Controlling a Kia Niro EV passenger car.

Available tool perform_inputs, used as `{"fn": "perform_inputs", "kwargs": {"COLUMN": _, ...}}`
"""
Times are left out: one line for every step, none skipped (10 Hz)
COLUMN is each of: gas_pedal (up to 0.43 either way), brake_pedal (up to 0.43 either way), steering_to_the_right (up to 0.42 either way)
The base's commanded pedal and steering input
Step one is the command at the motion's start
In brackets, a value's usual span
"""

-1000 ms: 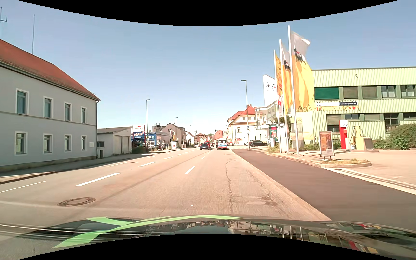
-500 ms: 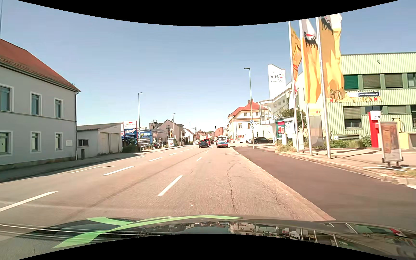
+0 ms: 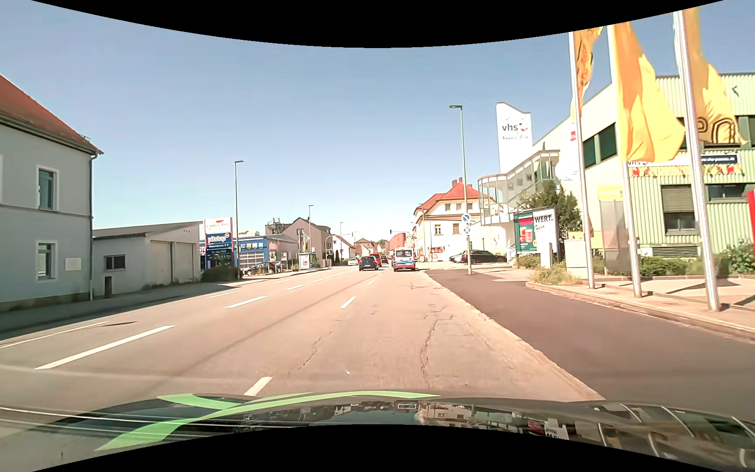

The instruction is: Follow the waypoints while adhering to traffic rules and regulations

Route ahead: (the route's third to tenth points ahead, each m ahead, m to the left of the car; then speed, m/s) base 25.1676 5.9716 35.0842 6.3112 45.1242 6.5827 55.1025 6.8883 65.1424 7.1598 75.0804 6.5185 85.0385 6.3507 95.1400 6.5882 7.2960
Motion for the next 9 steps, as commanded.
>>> {"fn": "perform_inputs", "kwargs": {"gas_pedal": 0.0, "brake_pedal": 0.0, "steering_to_the_right": -0.002}}
{"fn": "perform_inputs", "kwargs": {"gas_pedal": 0.0, "brake_pedal": 0.0, "steering_to_the_right": 0.0}}
{"fn": "perform_inputs", "kwargs": {"gas_pedal": 0.0, "brake_pedal": 0.0, "steering_to_the_right": 0.0}}
{"fn": "perform_inputs", "kwargs": {"gas_pedal": 0.0, "brake_pedal": 0.0, "steering_to_the_right": 0.0}}
{"fn": "perform_inputs", "kwargs": {"gas_pedal": 0.0, "brake_pedal": 0.0, "steering_to_the_right": 0.0}}
{"fn": "perform_inputs", "kwargs": {"gas_pedal": 0.0, "brake_pedal": 0.0, "steering_to_the_right": 0.0}}
{"fn": "perform_inputs", "kwargs": {"gas_pedal": 0.0, "brake_pedal": 0.0, "steering_to_the_right": 0.0}}
{"fn": "perform_inputs", "kwargs": {"gas_pedal": 0.0, "brake_pedal": 0.0, "steering_to_the_right": 0.0}}
{"fn": "perform_inputs", "kwargs": {"gas_pedal": 0.0, "brake_pedal": 0.0, "steering_to_the_right": -0.003}}
